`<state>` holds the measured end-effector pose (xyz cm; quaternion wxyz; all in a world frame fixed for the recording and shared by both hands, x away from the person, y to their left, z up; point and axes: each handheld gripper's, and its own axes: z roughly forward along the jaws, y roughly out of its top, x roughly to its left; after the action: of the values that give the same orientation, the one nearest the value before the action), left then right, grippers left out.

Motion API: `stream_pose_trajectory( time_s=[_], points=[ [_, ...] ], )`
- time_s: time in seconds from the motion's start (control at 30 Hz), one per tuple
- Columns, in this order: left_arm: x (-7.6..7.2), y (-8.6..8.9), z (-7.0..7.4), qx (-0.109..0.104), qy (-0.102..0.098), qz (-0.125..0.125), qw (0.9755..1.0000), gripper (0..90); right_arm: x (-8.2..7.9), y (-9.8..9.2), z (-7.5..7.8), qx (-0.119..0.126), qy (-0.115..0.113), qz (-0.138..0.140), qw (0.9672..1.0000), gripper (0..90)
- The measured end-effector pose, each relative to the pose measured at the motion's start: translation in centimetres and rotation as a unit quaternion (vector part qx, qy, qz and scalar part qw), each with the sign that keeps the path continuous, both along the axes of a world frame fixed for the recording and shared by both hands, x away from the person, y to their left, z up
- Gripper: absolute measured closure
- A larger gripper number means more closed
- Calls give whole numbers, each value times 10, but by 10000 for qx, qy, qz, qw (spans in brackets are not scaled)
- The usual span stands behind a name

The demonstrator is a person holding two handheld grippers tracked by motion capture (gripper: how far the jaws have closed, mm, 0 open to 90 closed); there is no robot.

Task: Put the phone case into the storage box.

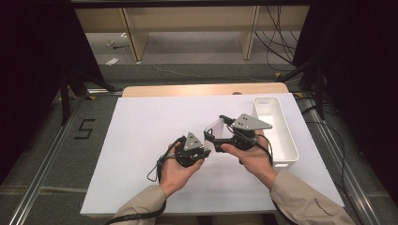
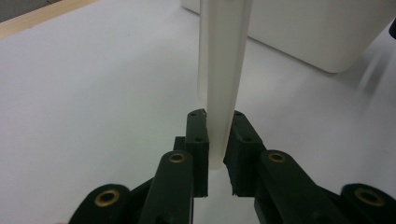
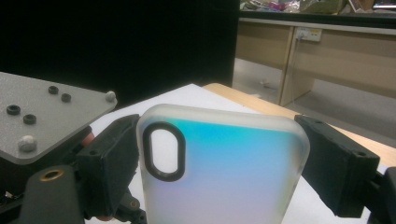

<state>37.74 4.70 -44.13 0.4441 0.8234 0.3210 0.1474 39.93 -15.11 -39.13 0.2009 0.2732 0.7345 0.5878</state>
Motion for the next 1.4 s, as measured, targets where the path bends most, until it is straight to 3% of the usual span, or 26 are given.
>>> stream_pose_trajectory(
  time_s=[0.13, 0.3, 0.47, 0.73, 1.4],
  points=[
    [2, 3, 1, -154, -159, -106, 9997, 582, 1, -4, 3, 34, 5, -10, 10000, 185],
    [1, 13, 6, -292, -239, -176, 9991, 202, 3, -11, 7, 72, -36, -78, 9999, 184],
    [-1, 27, 10, -373, -370, -233, 9983, 15, 4, -18, 11, 109, -53, -135, 9998, 185],
    [-5, 44, 14, -413, -511, -215, 9976, 0, 4, -24, 13, 122, -52, -184, 9997, 185],
    [-11, 64, 17, -507, -602, -163, 9968, 0, 5, -43, 18, 176, -98, -370, 9991, 184]
  ],
)
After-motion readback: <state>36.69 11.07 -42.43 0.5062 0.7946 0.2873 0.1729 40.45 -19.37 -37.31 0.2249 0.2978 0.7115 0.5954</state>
